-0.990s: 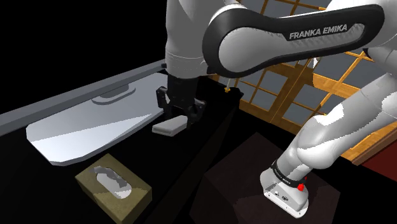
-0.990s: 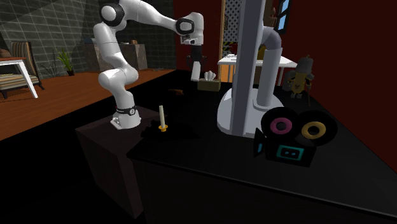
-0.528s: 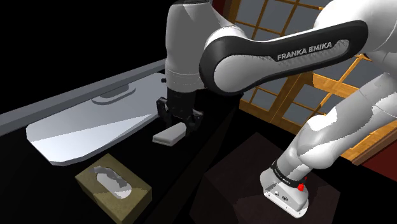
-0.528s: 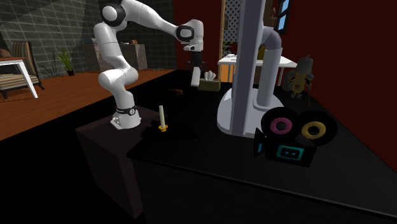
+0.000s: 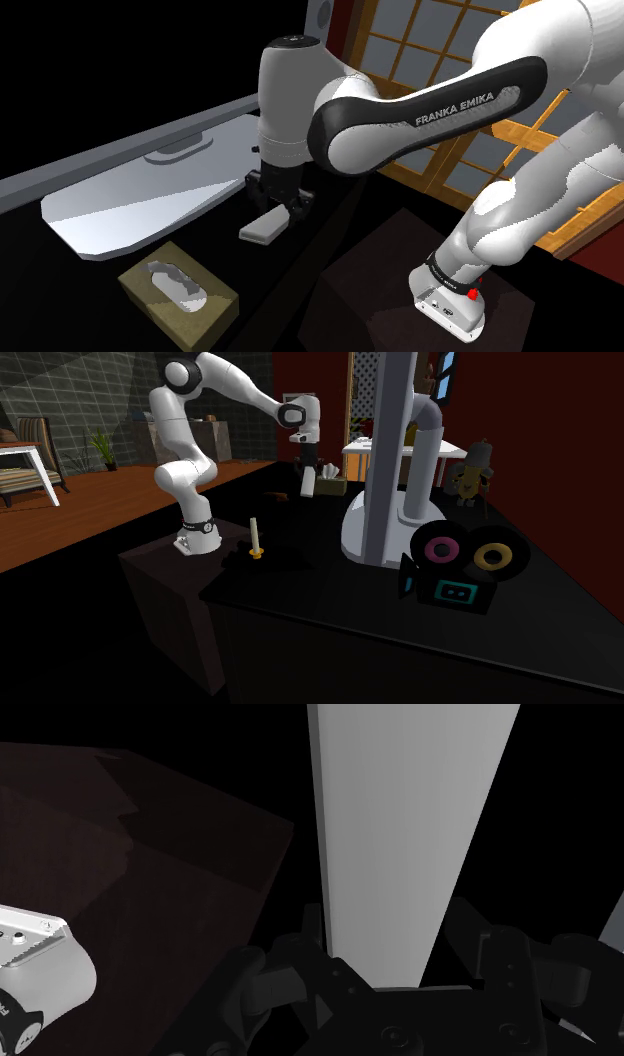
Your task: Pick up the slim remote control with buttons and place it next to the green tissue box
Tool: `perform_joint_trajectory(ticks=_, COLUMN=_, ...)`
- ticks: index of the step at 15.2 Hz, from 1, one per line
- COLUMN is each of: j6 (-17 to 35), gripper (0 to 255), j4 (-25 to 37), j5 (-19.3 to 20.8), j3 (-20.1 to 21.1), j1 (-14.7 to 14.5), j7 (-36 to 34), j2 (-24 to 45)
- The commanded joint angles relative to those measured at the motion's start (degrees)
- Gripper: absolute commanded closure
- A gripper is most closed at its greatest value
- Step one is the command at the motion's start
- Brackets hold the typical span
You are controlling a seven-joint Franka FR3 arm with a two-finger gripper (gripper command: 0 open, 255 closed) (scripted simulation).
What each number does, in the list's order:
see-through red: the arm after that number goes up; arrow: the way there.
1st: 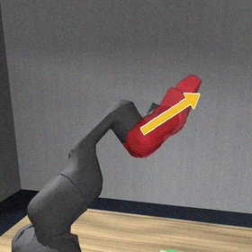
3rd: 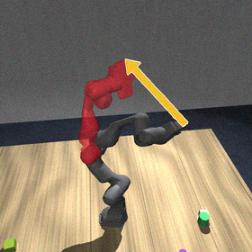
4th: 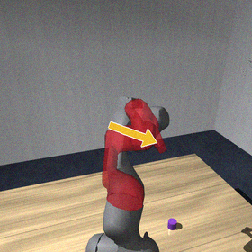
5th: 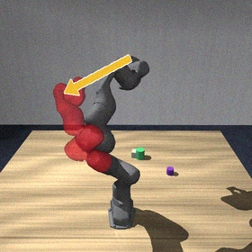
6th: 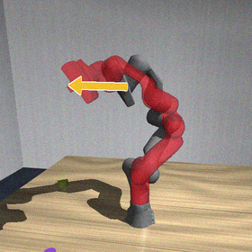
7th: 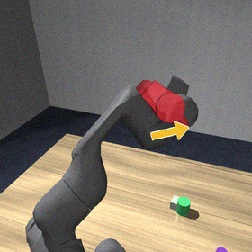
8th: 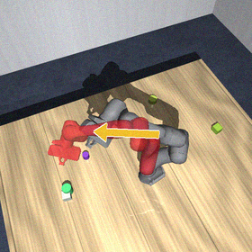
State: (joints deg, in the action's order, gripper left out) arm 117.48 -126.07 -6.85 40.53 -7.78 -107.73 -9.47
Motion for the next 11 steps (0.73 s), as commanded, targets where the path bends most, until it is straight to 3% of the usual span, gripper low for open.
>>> perform_joint_trajectory(ticks=1, j6=1.76, gripper=255, j4=-1.23, j5=0.29, j3=0.24, j1=0.01, j7=-0.25, j2=0.59)
perform_joint_trajectory(ticks=11, j6=9.79, gripper=255, j4=-5.44, j5=3.44, j3=1.53, j1=0.29, j7=-2.73, j2=5.36)
